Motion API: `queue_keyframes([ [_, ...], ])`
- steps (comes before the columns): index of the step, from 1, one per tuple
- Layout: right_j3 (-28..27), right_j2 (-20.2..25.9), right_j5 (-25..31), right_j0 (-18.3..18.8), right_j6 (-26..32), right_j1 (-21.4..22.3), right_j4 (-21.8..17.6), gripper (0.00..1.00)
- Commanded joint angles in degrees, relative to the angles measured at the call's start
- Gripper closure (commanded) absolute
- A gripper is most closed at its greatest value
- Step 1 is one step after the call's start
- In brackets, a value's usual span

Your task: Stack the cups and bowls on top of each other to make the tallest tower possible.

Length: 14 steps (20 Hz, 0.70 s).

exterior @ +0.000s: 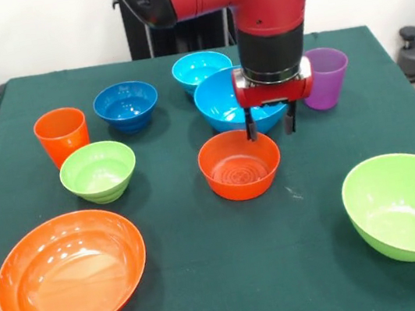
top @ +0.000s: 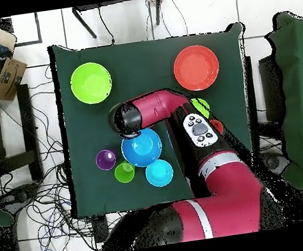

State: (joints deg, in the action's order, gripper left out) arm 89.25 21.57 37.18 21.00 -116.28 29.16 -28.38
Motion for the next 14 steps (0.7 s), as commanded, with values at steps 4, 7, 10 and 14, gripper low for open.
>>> queue_keyframes([
  [4,-3.48,1.22,2.83,-1.12,4.62,3.08,-1.62,0.00],
  [7,-4.00,1.39,4.43,-1.20,4.73,3.68,-0.87,0.00],
  [10,-3.03,1.38,3.99,-0.96,4.67,4.21,-0.87,0.00],
  [14,-1.65,1.50,2.35,-0.52,4.35,3.96,-1.09,0.00],
])
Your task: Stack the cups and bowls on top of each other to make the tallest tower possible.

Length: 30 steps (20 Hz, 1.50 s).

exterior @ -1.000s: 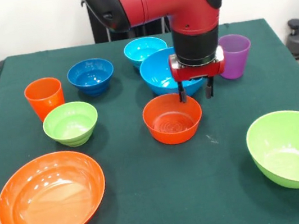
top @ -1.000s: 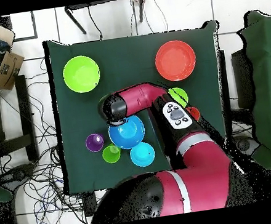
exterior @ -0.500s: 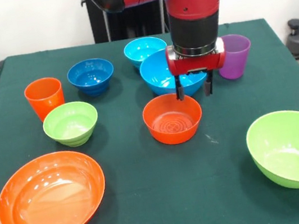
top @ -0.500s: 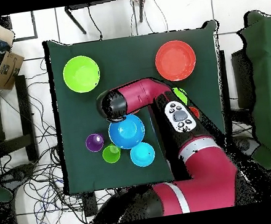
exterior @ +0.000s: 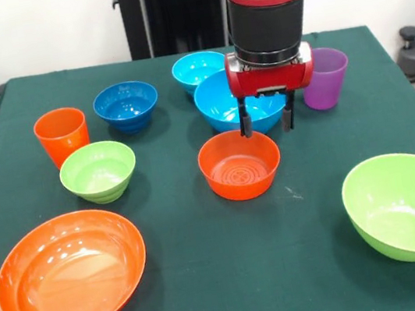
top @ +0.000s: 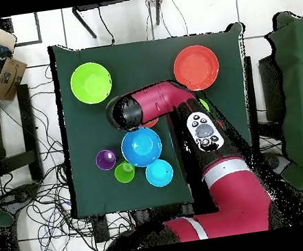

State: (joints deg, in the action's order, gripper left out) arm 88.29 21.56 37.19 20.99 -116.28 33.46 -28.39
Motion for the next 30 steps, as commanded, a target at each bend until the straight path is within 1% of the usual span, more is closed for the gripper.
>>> queue_keyframes([
  [1,-1.10,1.61,2.60,-0.55,4.43,-0.55,-0.96,0.00],
  [3,-0.44,1.88,2.38,-0.30,4.17,-0.66,-0.51,0.00],
  [8,-0.53,1.36,2.18,-1.11,3.19,-0.84,-0.76,0.00],
  [13,-1.43,1.42,2.55,-1.20,3.46,-1.47,-0.81,0.00],
  [30,-1.94,1.74,1.81,-0.97,4.03,-2.45,-1.17,0.00],
])
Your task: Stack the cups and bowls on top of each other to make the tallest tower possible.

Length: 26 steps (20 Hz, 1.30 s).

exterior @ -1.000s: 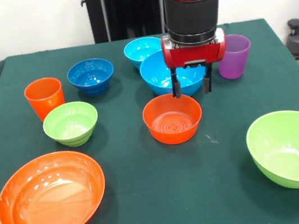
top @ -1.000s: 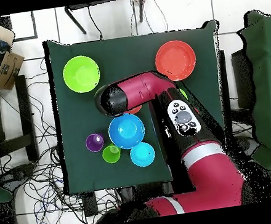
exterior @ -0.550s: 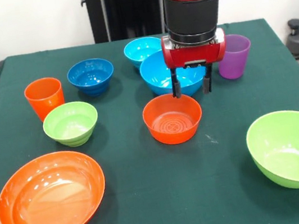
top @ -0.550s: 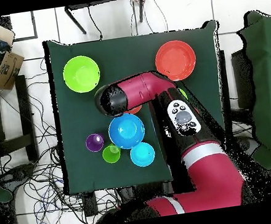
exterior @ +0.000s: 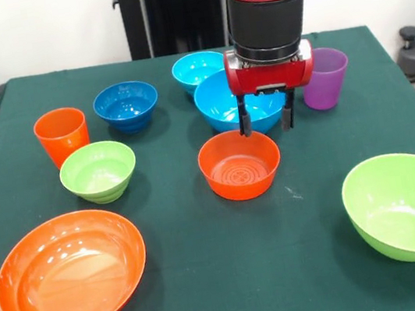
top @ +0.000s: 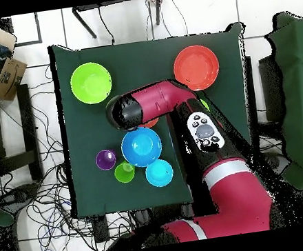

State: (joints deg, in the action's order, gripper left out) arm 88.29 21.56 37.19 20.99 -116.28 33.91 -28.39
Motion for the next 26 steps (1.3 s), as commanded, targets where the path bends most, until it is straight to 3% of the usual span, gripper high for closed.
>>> queue_keyframes([
  [1,-2.04,1.67,1.71,-1.06,3.94,-3.03,-1.26,0.00],
  [6,-1.48,1.44,1.01,-1.61,2.42,-3.17,-0.90,0.00],
  [11,-0.87,1.48,4.96,-3.08,0.37,-0.07,1.98,0.00],
  [15,-1.88,-0.49,3.24,-6.71,-5.01,-1.33,2.63,0.00],
  [26,-9.68,-10.48,5.49,-17.82,-22.02,-1.66,12.79,0.00],
])
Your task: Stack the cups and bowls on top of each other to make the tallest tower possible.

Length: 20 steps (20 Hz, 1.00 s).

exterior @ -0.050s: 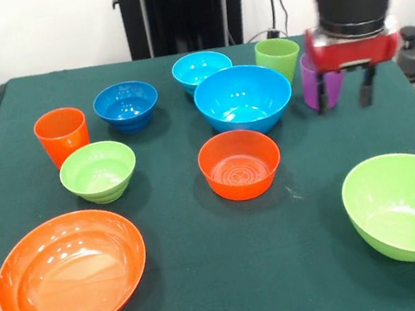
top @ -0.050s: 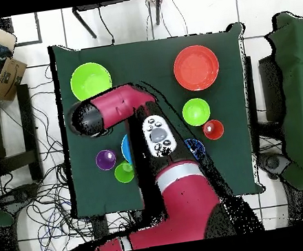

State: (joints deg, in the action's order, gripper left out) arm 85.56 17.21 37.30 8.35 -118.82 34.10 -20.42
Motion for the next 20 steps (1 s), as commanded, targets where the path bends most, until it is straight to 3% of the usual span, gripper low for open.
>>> queue_keyframes([
  [1,-7.66,-7.36,5.29,-6.21,-21.20,-2.15,5.72,0.00],
  [9,-10.33,-16.84,3.26,-12.80,-33.34,-5.02,11.51,0.00],
  [16,-15.59,-26.60,0.59,-18.83,-46.25,-9.89,13.47,0.00],
  [20,-16.86,-27.70,1.33,-18.89,-47.82,-11.68,15.46,0.00],
])
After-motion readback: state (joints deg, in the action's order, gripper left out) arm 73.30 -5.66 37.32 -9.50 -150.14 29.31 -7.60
